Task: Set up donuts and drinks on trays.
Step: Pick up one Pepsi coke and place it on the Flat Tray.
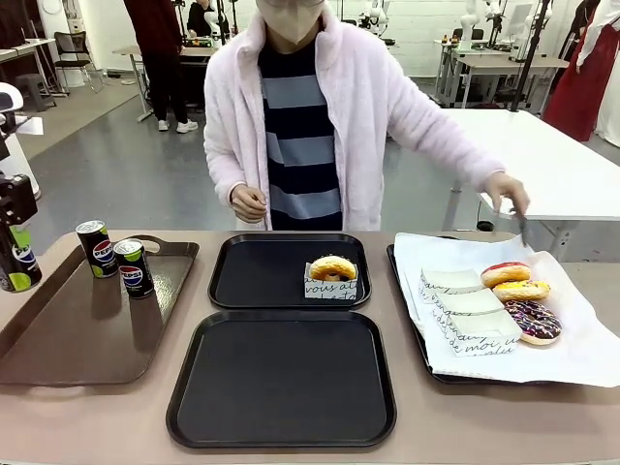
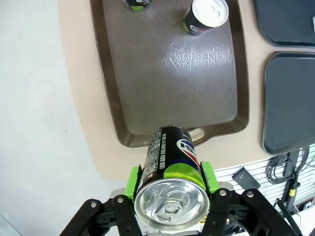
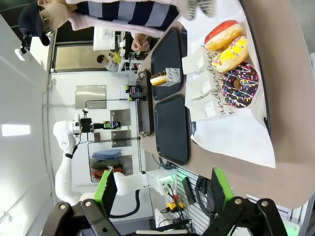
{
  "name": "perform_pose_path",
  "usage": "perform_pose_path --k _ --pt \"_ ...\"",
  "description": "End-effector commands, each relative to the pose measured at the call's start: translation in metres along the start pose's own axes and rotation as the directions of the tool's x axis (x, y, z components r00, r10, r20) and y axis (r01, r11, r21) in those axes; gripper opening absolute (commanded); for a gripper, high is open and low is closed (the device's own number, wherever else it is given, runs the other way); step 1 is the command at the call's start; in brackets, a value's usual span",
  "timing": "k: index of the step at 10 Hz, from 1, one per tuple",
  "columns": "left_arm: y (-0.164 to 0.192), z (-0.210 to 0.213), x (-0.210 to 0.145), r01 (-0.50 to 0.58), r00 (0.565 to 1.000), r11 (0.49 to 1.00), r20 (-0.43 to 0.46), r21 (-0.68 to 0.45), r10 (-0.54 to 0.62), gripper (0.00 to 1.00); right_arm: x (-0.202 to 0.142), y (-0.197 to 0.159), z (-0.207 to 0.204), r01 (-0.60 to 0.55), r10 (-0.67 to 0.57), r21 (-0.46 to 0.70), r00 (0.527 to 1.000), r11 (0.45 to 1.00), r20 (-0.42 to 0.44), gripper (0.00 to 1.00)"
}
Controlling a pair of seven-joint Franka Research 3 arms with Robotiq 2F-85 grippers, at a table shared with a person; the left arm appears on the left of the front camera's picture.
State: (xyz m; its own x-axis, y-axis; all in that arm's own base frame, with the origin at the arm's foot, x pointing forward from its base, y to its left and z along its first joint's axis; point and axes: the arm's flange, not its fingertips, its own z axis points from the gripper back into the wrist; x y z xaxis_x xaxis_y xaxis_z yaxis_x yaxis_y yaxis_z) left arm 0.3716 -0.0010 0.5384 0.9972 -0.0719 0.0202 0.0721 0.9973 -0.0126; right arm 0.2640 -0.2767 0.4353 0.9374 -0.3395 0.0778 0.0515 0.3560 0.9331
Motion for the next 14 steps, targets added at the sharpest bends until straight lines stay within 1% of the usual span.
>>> perform_pose_path --k 1,3,4,5,6,7,8,9,11,13,14 --pt "-0.001 -0.001 0.003 0.002 1.000 1.000 0.012 0.003 -0.002 0.00 0.000 0.001 0.000 -0.007 0.007 0.014 1.000 1.000 0.003 1.00" --pt "-0.001 -0.001 0.003 0.002 1.000 1.000 0.012 0.003 -0.002 0.00 0.000 0.001 0.000 -0.007 0.007 0.014 1.000 1.000 0.003 1.00" --pt "0.000 -0.003 0.002 0.000 1.000 1.000 -0.007 -0.001 0.000 0.58 0.000 0.001 0.000 -0.007 0.007 0.014 1.000 1.000 0.003 1.00" --pt "-0.013 -0.005 0.006 0.019 1.000 1.000 0.005 0.010 -0.019 0.58 0.000 0.001 0.000 -0.007 0.007 0.014 1.000 1.000 0.003 1.00" --pt "-0.027 -0.005 0.009 0.026 1.000 1.000 0.012 -0.010 -0.026 0.58 0.000 0.001 0.000 -0.007 0.007 0.014 1.000 1.000 0.003 1.00" --pt "-0.047 -0.002 0.014 0.040 0.999 0.998 0.026 -0.043 -0.039 0.58 0.000 0.001 0.000 -0.007 0.007 0.014 1.000 1.000 0.003 1.00" --pt "-0.069 0.000 0.019 0.076 0.997 0.996 0.019 -0.039 -0.075 0.58 0.000 0.001 0.000 -0.007 0.007 0.014 1.000 1.000 0.003 1.00" --pt "-0.093 -0.001 0.022 0.132 0.991 0.990 -0.014 -0.048 -0.132 0.58 0.000 0.001 0.000 -0.007 0.007 0.014 1.000 1.000 0.003 1.00" --pt "-0.138 -0.012 0.033 0.188 0.981 0.982 -0.052 -0.033 -0.189 0.58 0.000 0.001 0.000 -0.007 0.007 0.014 1.000 1.000 0.003 1.00" --pt "-0.172 -0.026 0.038 0.236 0.967 0.971 -0.089 -0.030 -0.238 0.58 0.000 0.001 0.000 -0.007 0.007 0.014 1.000 1.000 0.003 1.00" --pt "-0.180 -0.032 0.035 0.231 0.965 0.972 -0.122 -0.037 -0.234 0.58 0.000 0.001 0.000 -0.007 0.007 0.014 1.000 1.000 0.003 1.00"
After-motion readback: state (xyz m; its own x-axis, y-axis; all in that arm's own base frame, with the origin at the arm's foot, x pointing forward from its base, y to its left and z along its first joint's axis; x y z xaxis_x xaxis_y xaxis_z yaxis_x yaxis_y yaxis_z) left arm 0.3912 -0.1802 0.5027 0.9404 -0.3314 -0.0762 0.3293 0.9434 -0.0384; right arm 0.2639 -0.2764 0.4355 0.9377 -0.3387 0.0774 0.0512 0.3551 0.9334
